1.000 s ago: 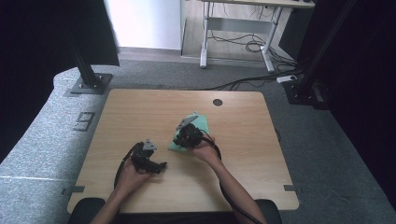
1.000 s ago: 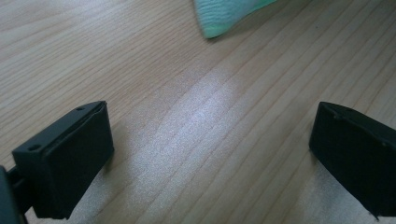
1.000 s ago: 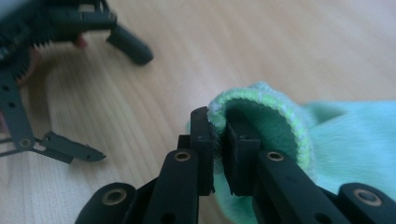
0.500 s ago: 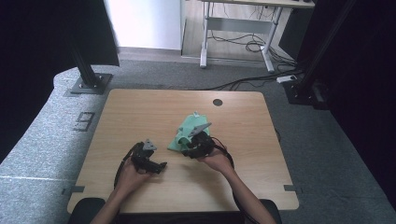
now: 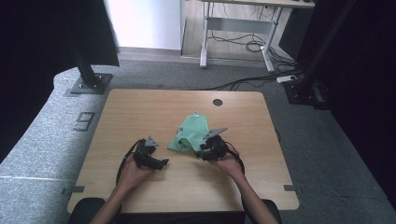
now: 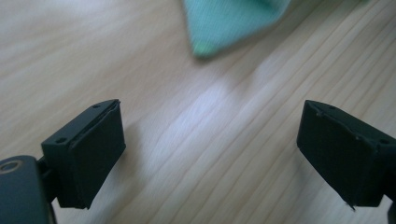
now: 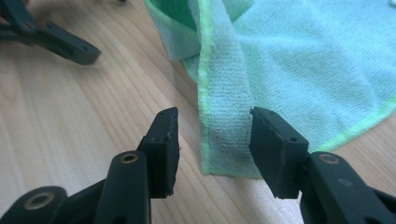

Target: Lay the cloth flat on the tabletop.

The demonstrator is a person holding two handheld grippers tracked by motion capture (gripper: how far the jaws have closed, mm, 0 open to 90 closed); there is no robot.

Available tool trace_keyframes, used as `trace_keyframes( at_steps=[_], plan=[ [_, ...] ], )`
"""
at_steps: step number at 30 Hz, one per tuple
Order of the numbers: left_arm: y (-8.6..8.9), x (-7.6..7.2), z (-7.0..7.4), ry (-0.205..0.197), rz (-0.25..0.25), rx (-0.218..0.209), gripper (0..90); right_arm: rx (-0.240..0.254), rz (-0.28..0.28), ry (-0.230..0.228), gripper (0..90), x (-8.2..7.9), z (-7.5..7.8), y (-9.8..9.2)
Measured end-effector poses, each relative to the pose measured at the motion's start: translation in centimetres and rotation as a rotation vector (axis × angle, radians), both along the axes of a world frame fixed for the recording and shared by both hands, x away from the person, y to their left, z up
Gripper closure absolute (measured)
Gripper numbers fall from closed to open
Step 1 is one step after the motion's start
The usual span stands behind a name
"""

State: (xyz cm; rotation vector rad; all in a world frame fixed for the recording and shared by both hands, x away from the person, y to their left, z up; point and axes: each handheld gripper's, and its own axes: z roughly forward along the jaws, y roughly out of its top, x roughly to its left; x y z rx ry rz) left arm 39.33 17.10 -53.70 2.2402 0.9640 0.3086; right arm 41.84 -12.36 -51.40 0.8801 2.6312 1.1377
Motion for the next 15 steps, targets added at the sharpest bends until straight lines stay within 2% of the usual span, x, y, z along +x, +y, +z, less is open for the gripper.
trace_keyframes(
  at_steps=[2,3,4,6,7,8,10,11,12,13,14,15],
  plan=[
    [-0.6,0.3,0.6,-0.016,-0.023,-0.023,12.7,-0.007,0.002,0.004,51.0,0.2,-0.7,0.3],
    [-1.3,0.5,1.2,-0.027,-0.038,-0.027,14.5,-0.033,0.005,0.004,56.4,0.4,-1.3,0.6],
    [-1.3,0.5,1.2,-0.027,-0.038,-0.027,14.9,-0.033,0.005,0.004,56.4,0.4,-1.3,0.6],
    [-2.3,0.9,1.9,-0.042,-0.058,-0.044,15.5,-0.077,-0.005,-0.003,68.8,0.4,-1.7,0.9],
    [-2.7,1.1,2.3,-0.049,-0.068,-0.047,15.6,-0.097,-0.008,0.003,76.8,0.4,-1.9,0.9],
    [-3.2,1.2,2.7,-0.062,-0.077,-0.041,15.6,-0.106,-0.015,-0.003,81.1,0.4,-1.9,0.8],
    [-4.0,1.3,3.5,-0.085,-0.1,-0.026,15.6,-0.092,-0.027,-0.001,83.7,0.5,-1.5,0.4],
    [-4.7,1.5,4.4,-0.101,-0.118,-0.019,15.4,-0.074,-0.032,-0.005,84.0,0.4,-0.8,0.1],
    [-4.7,1.5,4.4,-0.101,-0.118,-0.019,14.9,-0.074,-0.032,-0.005,84.0,0.4,-0.8,0.1],
    [-5.4,1.8,5.5,-0.112,-0.14,-0.01,14.6,-0.058,-0.023,-0.011,84.1,0.3,0.1,-0.3],
    [-5.4,1.8,5.5,-0.112,-0.14,-0.01,14.4,-0.058,-0.023,-0.011,84.1,0.3,0.1,-0.3],
    [-5.8,2.1,6.2,-0.115,-0.153,-0.01,14.4,-0.052,-0.026,-0.009,84.1,0.2,0.5,-0.4]
  ],
)
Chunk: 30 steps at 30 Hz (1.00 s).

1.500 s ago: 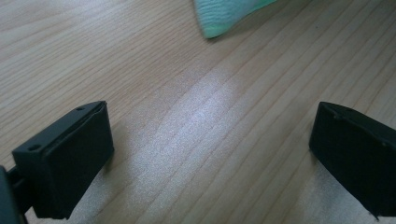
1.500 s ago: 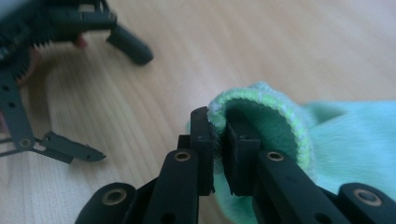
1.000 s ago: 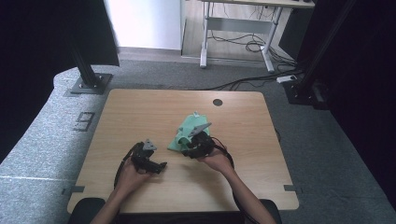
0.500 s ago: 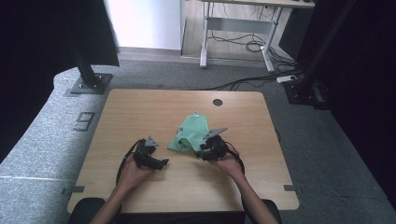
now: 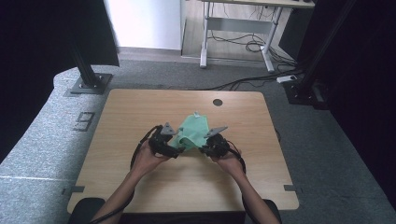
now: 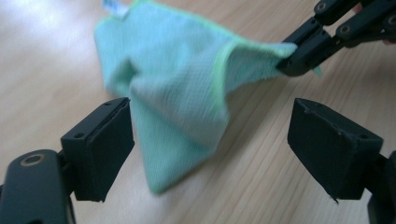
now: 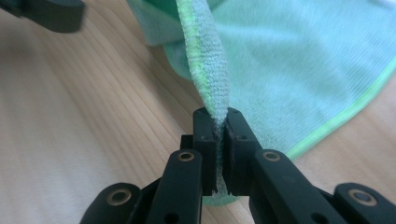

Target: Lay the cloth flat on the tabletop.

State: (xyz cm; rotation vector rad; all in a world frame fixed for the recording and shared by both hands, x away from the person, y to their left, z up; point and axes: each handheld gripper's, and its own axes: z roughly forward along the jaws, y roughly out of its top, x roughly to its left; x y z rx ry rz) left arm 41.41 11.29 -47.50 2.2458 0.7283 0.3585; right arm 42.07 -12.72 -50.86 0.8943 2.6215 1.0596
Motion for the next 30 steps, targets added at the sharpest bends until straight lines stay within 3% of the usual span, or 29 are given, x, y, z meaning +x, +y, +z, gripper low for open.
trace_keyframes(
  at_steps=[2,5,7,9,10,11,12,13,14,15,18,19,20,27,30],
  plan=[
    [-0.9,0.7,1.1,0.002,-0.03,-0.01,14.6,0.012,0.02,-0.013,84.0,-0.2,1.7,-0.2],
    [-1.5,1.1,1.6,0.005,-0.062,-0.003,17.6,0.02,0.034,-0.018,84.0,-0.3,2.6,-0.2],
    [-2.3,1.6,1.7,0.017,-0.119,0.015,22.1,0.02,0.05,-0.038,83.9,-0.5,3.5,-0.2],
    [-3.0,1.8,1.5,0.023,-0.15,0.043,38.5,0.028,0.052,-0.052,83.7,-0.7,4.5,-0.2],
    [-3.4,1.9,1.3,0.011,-0.157,0.084,57.4,0.029,0.053,-0.068,82.7,-0.7,5.0,-0.3],
    [-3.4,1.9,1.3,0.011,-0.157,0.084,64.9,0.029,0.053,-0.068,82.7,-0.7,5.0,-0.3],
    [-3.4,2.0,1.3,0.012,-0.153,0.082,70.5,0.031,0.038,-0.087,78.7,-0.8,5.4,-0.5],
    [-3.3,2.1,1.3,0.02,-0.147,0.068,70.5,0.031,0.038,-0.087,78.7,-0.8,5.4,-0.5],
    [-3.1,2.4,1.5,0.035,-0.13,0.03,77.2,0.033,0.022,-0.096,74.3,-0.8,5.6,-1.0],
    [-2.8,2.6,1.6,0.044,-0.117,0.009,77.2,0.033,0.022,-0.096,74.3,-0.8,5.6,-1.0],
    [-1.8,3.4,1.9,0.033,-0.054,-0.005,81.4,0.052,-0.024,-0.097,71.4,-0.6,5.1,-2.0],
    [-1.8,3.4,1.9,0.033,-0.054,-0.005,81.4,0.052,-0.024,-0.097,71.4,-0.6,5.1,-2.0],
    [-0.9,4.0,2.0,0.054,-0.027,-0.045,81.4,0.059,-0.046,-0.079,70.7,-0.3,4.6,-2.6],
    [1.1,5.1,1.8,0.076,0.056,-0.078,81.4,0.07,-0.088,-0.025,74.4,0.7,2.4,-3.1],
    [2.0,5.6,1.6,0.091,0.081,-0.091,81.4,0.079,-0.089,0.003,78.2,1.5,1.0,-2.3]
  ],
)
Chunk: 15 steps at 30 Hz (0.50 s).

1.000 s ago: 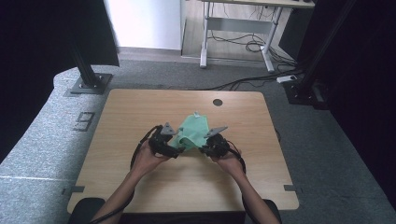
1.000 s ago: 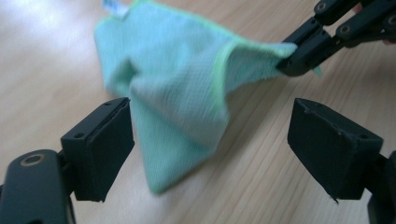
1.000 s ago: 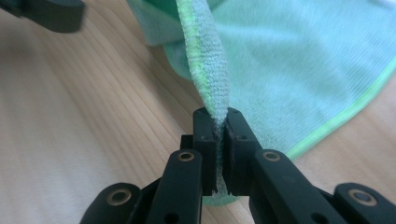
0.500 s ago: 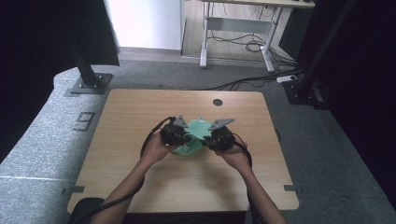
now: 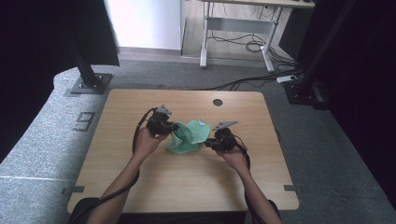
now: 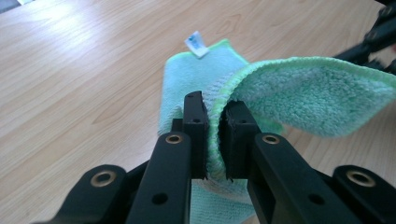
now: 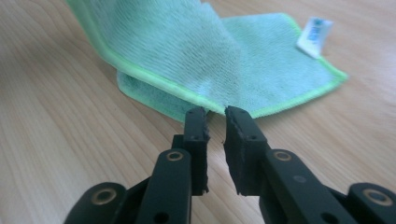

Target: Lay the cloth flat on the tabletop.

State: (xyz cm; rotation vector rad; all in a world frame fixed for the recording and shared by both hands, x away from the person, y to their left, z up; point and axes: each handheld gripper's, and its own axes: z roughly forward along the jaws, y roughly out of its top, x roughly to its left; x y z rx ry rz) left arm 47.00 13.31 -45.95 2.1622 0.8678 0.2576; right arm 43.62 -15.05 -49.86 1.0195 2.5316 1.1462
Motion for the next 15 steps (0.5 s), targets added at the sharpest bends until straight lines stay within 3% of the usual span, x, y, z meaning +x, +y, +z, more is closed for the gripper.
trace_keyframes(
  at_steps=[2,6,15],
  plan=[
    [0.2,0.1,-0.1,0.004,0.01,-0.011,81.3,0.004,0.001,0.006,79.0,0.1,-0.2,0.3],
    [0.8,0.3,-0.4,0.014,0.024,-0.013,81.2,-0.008,0.046,0.03,82.0,0.6,-1.8,3.0],
    [1.4,0.6,-1.0,0.033,0.036,-0.026,80.9,-0.04,0.073,0.013,84.1,1.0,-2.8,5.9]
  ],
)
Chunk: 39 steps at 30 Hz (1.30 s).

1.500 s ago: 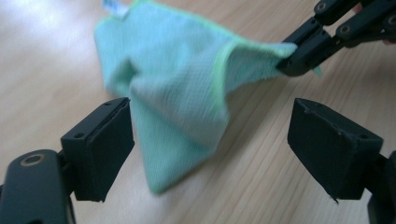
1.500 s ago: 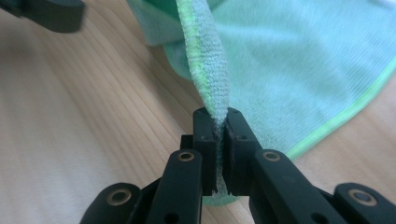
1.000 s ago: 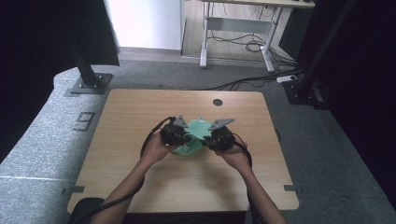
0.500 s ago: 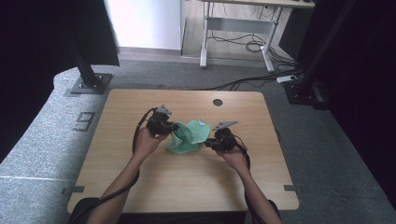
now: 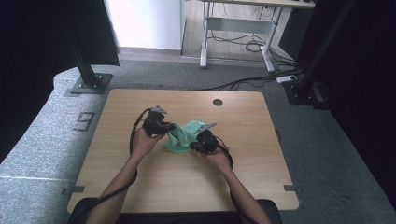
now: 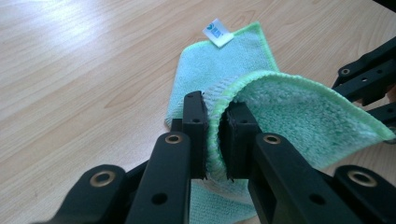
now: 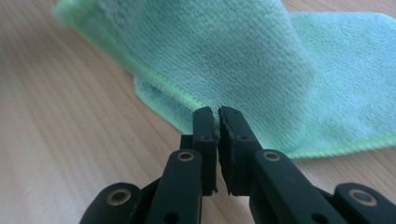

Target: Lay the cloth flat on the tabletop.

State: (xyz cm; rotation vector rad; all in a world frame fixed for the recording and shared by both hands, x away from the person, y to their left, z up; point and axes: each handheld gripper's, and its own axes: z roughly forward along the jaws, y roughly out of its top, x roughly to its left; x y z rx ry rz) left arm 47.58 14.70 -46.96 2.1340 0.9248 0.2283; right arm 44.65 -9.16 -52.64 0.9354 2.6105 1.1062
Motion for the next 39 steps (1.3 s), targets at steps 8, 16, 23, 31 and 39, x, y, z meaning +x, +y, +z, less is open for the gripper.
trace_keyframes(
  at_steps=[8,16,23,31,39],
  plan=[
    [1.3,0.4,-0.5,-0.011,0.072,0.008,81.3,-0.02,-0.018,0.02,84.6,0.4,-1.2,0.0],
    [4.7,0.7,-1.1,0.001,0.182,0.016,80.3,-0.016,-0.038,0.034,85.5,0.2,-1.1,-1.0],
    [8.7,0.5,-4.0,0.073,0.278,0.037,75.8,-0.018,-0.055,0.039,85.6,-0.2,-1.1,-2.5],
    [11.1,-0.4,-6.3,0.115,0.29,0.058,57.7,-0.025,-0.062,0.046,85.5,-1.0,-1.1,-3.7],
    [12.0,-1.7,-6.0,0.132,0.209,0.1,39.7,-0.019,-0.064,0.046,85.6,-1.7,-1.1,-4.5]
  ],
)
